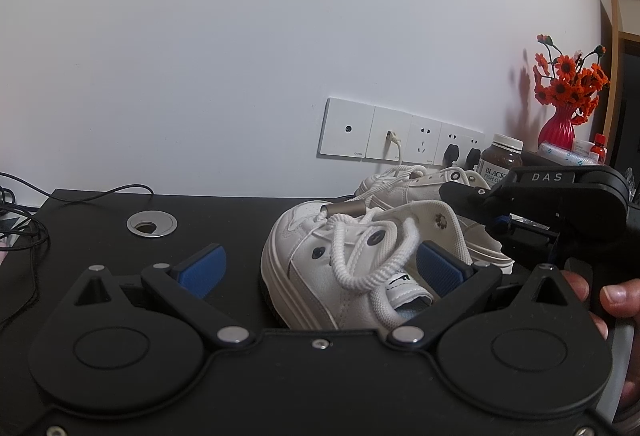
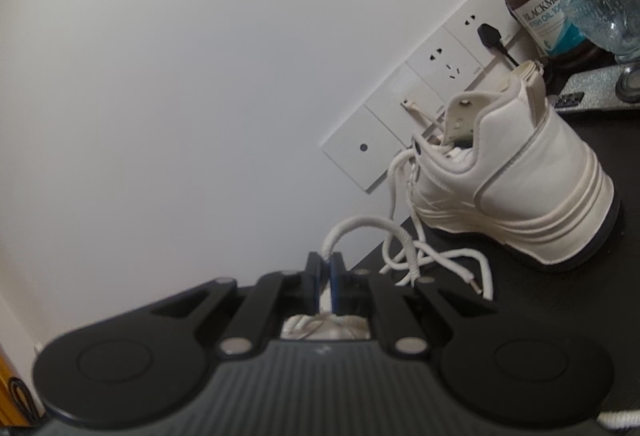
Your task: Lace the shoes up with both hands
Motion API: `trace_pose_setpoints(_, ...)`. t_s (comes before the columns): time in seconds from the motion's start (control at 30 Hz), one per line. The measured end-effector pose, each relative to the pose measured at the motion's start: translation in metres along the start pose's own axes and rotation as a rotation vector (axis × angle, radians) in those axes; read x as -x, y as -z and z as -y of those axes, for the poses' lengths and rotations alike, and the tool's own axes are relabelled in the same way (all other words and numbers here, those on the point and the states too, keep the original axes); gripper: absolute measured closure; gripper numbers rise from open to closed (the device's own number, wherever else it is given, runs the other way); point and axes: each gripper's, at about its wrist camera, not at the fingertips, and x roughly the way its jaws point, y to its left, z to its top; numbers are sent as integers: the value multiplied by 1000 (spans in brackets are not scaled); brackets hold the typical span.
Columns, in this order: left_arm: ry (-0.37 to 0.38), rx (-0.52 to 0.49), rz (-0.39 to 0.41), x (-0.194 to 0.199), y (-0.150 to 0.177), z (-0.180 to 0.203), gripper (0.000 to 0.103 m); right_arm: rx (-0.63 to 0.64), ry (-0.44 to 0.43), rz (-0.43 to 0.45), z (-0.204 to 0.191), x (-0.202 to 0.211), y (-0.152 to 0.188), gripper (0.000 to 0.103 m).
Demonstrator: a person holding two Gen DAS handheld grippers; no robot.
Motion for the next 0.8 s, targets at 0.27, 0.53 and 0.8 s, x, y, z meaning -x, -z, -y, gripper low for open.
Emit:
trace_pose_setpoints(0.27, 0, 0, 0, 0, 0, 0, 0, 8, 2, 5, -1, 0, 1, 98)
trace_pose_setpoints(0.53, 0, 1, -1, 0, 0, 0, 0, 11, 9, 4, -1, -1, 1, 98)
trace_pose_setpoints(0.8, 1, 2, -2, 0, 0, -1, 0, 22, 16, 11, -2, 0, 1, 98)
